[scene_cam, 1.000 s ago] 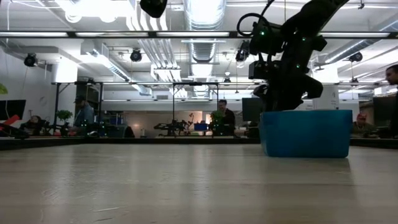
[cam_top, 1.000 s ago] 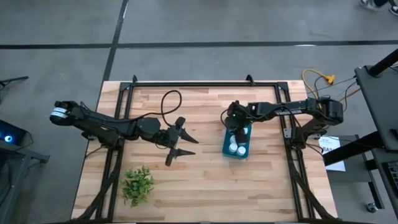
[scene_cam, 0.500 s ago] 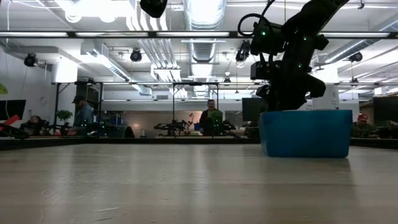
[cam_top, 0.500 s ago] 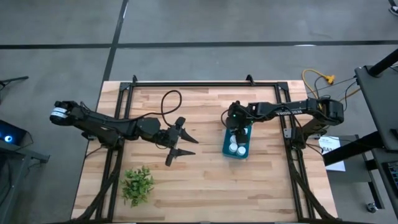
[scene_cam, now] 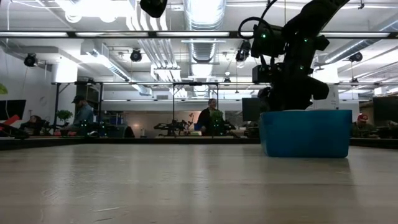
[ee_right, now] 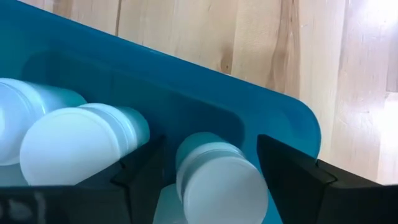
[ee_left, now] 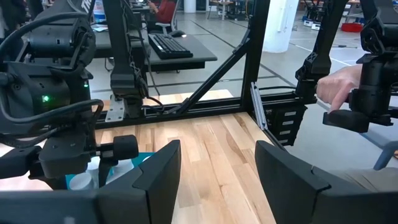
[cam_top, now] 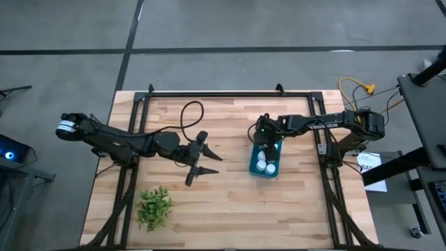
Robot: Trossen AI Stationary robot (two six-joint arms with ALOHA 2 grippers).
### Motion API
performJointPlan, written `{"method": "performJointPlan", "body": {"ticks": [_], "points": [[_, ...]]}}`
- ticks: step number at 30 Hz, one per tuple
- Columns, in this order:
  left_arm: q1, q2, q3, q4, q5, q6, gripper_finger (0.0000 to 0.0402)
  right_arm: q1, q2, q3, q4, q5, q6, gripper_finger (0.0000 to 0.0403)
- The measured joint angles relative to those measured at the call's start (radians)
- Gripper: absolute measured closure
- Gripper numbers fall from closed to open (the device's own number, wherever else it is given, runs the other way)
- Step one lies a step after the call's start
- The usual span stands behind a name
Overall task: Pick and place pill bottles into a basket
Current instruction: Put the white medicine bottle into the blue bin, then return to Home Position
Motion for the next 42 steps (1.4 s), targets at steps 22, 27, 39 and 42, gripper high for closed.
{"method": "performJointPlan", "body": {"ticks": [22,27,39,42], "points": [[0.0,0.0,0.0,-0.001,0.0,0.001,0.0212,0.003,-0.193,0.114,-0.108,-0.029,0.025,0.0175],[0.0,-0.01,0.0,-0.019,-0.002,0.001,0.0212,0.015,-0.292,0.155,-0.074,-0.116,0.08,0.0185],[-0.001,-0.19,-0.096,-0.095,-0.136,0.058,0.0313,0.158,-0.608,0.062,0.227,-0.242,0.112,0.0261],[0.005,-0.25,-0.159,-0.082,-0.189,0.083,0.0349,0.166,-0.67,0.015,0.296,-0.285,0.109,0.0283]]}}
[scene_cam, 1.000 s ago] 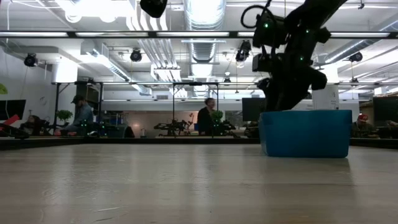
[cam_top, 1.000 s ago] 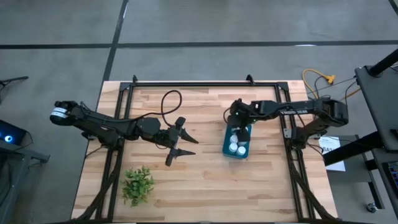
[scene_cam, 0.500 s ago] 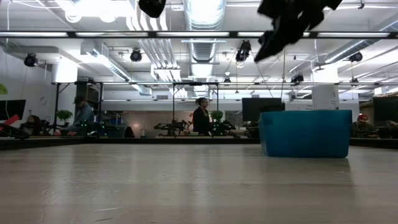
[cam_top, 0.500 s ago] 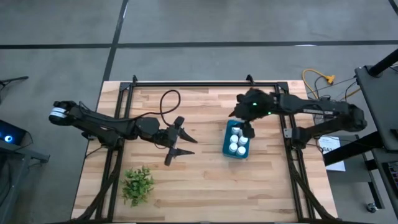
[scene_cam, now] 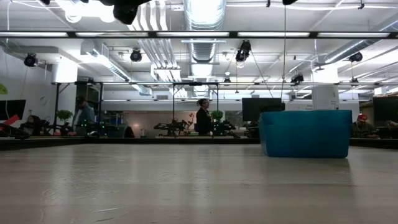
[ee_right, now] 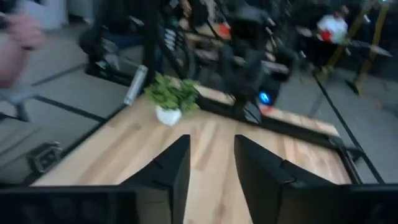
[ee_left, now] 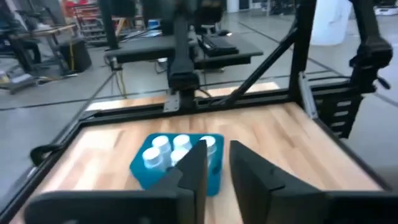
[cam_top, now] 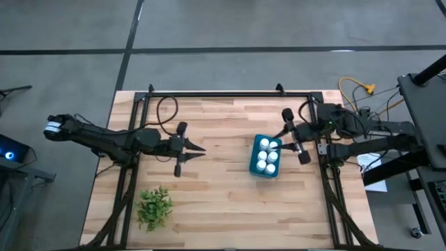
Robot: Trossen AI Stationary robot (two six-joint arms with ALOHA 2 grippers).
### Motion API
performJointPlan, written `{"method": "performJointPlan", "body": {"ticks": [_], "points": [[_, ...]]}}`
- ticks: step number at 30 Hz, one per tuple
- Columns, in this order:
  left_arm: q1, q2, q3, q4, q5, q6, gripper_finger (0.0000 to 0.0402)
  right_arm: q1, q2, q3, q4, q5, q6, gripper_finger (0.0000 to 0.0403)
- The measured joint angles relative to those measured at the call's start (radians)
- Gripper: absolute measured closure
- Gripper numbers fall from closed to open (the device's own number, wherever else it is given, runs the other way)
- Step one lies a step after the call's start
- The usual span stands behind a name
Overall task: Pick and place pill bottles into a basket
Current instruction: Return to Home Position
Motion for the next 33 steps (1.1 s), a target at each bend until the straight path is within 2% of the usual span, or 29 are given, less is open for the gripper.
{"method": "performJointPlan", "body": {"ticks": [2,5,9,12,15,23,26,33], "points": [[0.012,-0.026,-0.039,0.028,-0.002,0.006,0.0371,0.0,-0.036,-0.045,0.047,-0.048,0.0,0.0295],[0.04,-0.073,-0.091,0.067,0.011,0.018,0.0396,0.0,-0.096,-0.118,0.095,-0.067,0.004,0.0311],[0.09,-0.089,-0.139,0.117,0.056,0.028,0.0398,-0.001,-0.178,-0.228,0.217,-0.059,0.025,0.0329],[0.141,-0.069,-0.145,0.151,0.141,0.027,0.0401,0.0,-0.249,-0.297,0.304,-0.06,0.027,0.0341],[0.187,-0.04,-0.146,0.185,0.157,0.022,0.0401,-0.001,-0.319,-0.351,0.371,-0.058,0.028,0.0351],[0.23,-0.057,-0.182,0.243,0.169,0.022,0.0401,-0.001,-0.535,-0.46,0.389,-0.045,0.015,0.0359],[0.239,-0.101,-0.232,0.319,0.169,0.019,0.0401,-0.001,-0.619,-0.504,0.388,-0.026,0.023,0.0358],[0.253,-0.26,-0.337,0.336,0.169,-0.013,0.0401,-0.001,-0.804,-0.598,0.402,0.05,0.054,0.036]]}}
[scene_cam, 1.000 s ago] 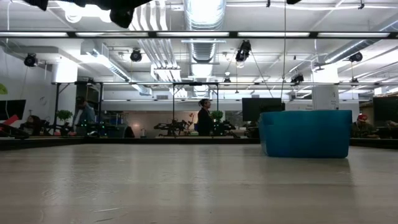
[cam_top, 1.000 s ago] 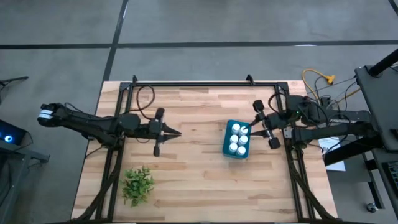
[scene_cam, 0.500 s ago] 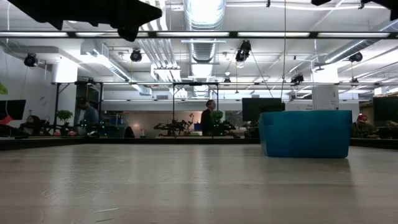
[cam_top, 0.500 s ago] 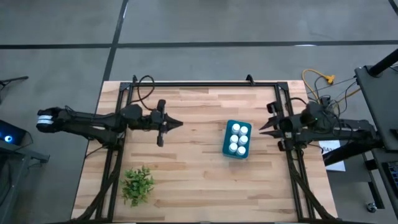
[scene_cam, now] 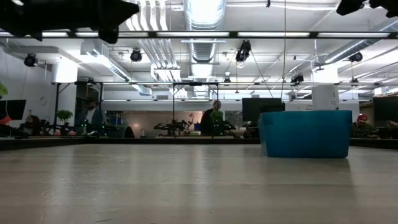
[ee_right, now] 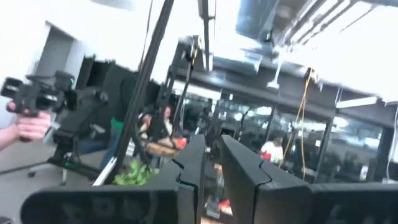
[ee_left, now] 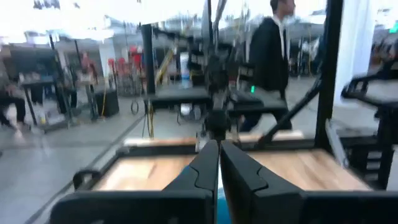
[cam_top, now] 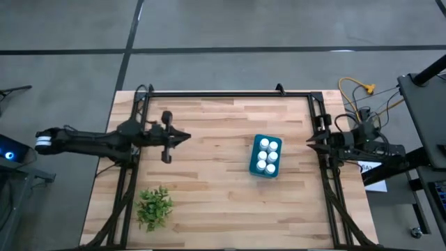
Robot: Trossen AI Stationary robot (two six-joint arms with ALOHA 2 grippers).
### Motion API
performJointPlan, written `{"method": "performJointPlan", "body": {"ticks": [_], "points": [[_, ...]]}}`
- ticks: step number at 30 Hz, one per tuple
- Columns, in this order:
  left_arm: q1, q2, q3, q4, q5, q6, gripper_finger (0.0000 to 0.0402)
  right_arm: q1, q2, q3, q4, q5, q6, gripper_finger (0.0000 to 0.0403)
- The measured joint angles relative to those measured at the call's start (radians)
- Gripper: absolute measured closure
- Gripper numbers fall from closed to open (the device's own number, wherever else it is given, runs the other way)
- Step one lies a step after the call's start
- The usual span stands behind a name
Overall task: Pick and place pill bottles into a basket
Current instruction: Return to Home Position
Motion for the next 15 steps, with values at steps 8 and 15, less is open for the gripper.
{"method": "performJointPlan", "body": {"ticks": [8,15], "points": [[0.0,-0.219,-0.104,0.02,-0.001,-0.018,0.0401,-0.002,-0.029,-0.055,0.102,-0.001,0.013,0.036],[0.0,-0.405,-0.222,0.109,0.0,-0.028,0.0401,-0.002,-0.038,-0.1,0.211,-0.002,0.024,0.036]]}}
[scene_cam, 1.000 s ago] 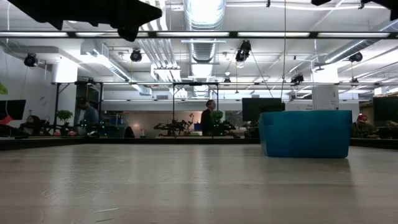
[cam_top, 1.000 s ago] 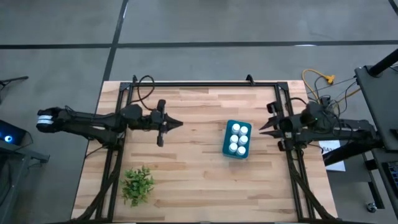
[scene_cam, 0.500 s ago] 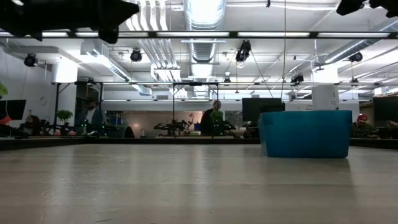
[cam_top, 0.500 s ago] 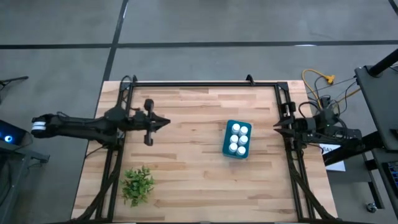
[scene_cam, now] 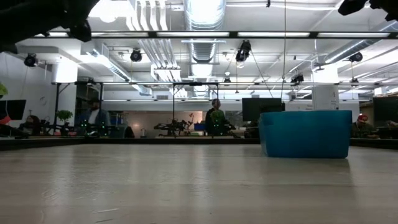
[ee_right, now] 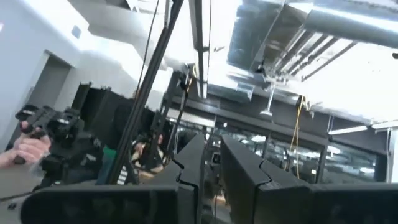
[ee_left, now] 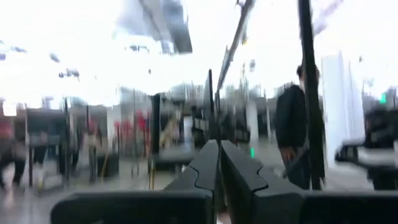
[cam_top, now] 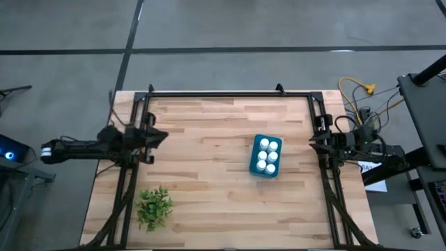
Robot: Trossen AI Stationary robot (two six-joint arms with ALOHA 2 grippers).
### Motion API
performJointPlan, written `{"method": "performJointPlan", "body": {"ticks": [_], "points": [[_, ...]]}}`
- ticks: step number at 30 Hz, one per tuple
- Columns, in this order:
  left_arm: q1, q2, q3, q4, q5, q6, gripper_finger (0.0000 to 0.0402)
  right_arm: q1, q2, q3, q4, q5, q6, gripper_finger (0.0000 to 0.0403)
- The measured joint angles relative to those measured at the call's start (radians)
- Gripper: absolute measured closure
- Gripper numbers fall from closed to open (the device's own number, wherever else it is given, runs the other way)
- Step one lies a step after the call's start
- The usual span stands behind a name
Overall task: Pick and place pill bottles into a basket
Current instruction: Return to Home Position
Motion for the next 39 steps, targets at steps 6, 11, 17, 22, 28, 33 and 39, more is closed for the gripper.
{"method": "performJointPlan", "body": {"ticks": [6,11,17,22,28,33,39], "points": [[0.0,-0.163,-0.099,0.117,-0.004,0.001,0.0401,0.0,-0.004,-0.041,0.079,0.023,0.001,0.036],[0.0,-0.286,-0.128,0.053,0.001,-0.009,0.0401,0.001,-0.004,-0.069,0.077,0.05,0.002,0.036],[0.0,-0.268,-0.128,0.03,0.004,-0.008,0.0401,0.001,-0.004,-0.137,0.204,0.053,0.021,0.036],[0.0,-0.276,-0.129,0.019,0.019,-0.008,0.0401,-0.002,-0.001,-0.152,0.184,0.082,0.024,0.036],[0.0,-0.277,-0.129,-0.093,0.024,0.025,0.0401,-0.002,-0.002,-0.152,0.108,0.084,0.03,0.036],[0.0,-0.269,-0.13,-0.197,0.024,0.05,0.0401,-0.003,-0.002,-0.152,-0.039,0.14,0.057,0.036],[0.0,-0.276,-0.13,-0.367,0.026,0.046,0.0401,-0.003,-0.001,-0.152,-0.201,0.184,0.061,0.036]]}}
